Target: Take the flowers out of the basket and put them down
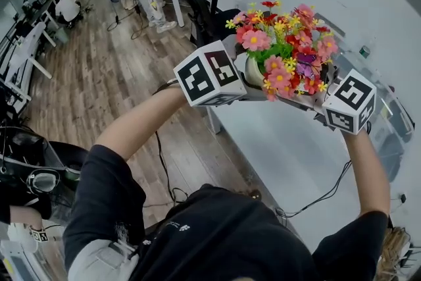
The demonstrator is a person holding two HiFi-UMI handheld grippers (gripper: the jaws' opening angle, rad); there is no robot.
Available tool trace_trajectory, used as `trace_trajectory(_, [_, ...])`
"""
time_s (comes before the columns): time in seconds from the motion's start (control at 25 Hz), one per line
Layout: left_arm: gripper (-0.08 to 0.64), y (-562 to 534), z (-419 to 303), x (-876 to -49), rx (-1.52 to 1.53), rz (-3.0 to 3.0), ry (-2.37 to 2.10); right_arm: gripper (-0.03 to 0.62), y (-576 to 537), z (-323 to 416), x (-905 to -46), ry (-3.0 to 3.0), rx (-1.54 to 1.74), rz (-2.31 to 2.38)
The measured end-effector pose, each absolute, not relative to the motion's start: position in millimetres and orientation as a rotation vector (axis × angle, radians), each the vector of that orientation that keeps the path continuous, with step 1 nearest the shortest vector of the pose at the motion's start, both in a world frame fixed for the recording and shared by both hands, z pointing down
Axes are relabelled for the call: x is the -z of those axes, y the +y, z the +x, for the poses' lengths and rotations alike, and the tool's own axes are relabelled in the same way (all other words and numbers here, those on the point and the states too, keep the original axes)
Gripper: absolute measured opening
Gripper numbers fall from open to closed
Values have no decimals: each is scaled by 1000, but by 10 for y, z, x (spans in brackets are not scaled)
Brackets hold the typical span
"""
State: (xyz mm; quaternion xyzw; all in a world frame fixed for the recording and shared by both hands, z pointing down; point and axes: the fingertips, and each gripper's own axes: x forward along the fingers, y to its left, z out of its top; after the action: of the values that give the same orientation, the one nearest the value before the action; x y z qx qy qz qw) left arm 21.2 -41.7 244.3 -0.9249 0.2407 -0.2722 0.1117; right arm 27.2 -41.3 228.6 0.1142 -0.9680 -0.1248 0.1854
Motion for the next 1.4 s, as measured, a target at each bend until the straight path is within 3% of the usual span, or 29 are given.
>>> trace_trajectory(1.4, [463, 114, -1688, -2675, 767, -2660, 1150, 443, 102, -1631, -2521, -2758, 442, -105])
